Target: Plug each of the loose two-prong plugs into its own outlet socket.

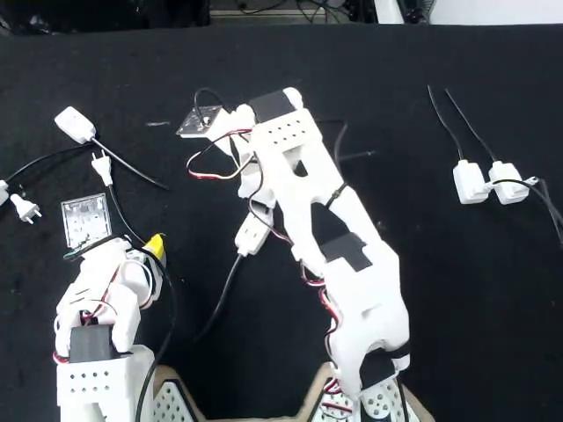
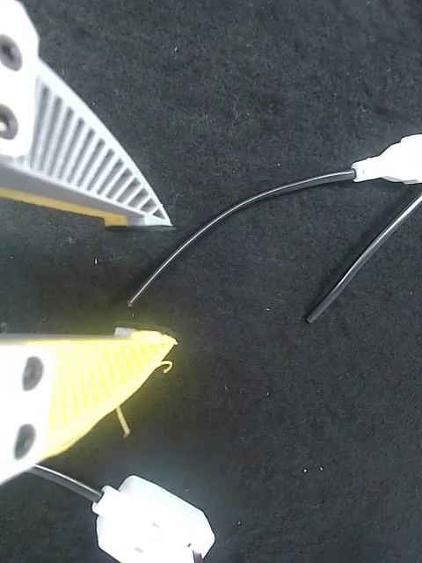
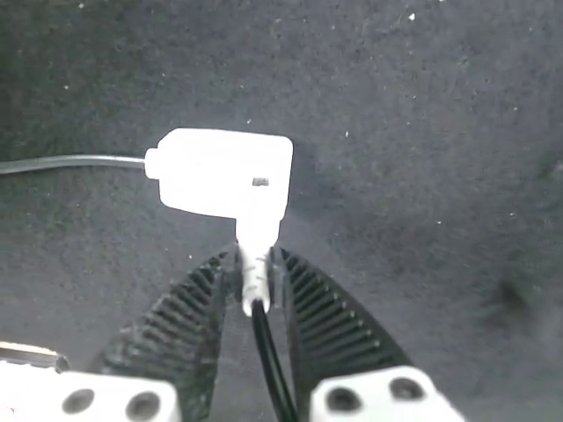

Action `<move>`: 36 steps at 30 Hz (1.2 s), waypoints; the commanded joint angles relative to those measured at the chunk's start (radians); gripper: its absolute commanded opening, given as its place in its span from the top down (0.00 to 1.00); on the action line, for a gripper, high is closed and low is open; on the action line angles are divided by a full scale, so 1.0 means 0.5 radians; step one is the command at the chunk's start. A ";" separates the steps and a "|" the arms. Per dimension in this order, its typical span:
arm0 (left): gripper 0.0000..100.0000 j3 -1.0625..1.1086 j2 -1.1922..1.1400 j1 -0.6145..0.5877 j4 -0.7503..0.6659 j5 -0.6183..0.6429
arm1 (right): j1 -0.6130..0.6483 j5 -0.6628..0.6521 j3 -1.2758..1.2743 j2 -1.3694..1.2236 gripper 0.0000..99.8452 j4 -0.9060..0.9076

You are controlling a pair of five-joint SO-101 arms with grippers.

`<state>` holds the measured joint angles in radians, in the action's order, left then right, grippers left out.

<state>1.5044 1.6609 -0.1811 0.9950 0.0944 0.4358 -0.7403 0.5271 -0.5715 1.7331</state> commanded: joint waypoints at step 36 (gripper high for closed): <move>0.80 -0.198 -0.037 0.489 0.006 -0.135 | -0.356 -0.052 -0.990 1.339 0.99 0.064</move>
<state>1.4906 1.6609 0.0107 0.9950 0.0407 0.3069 -0.7234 0.1435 -0.0974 1.7331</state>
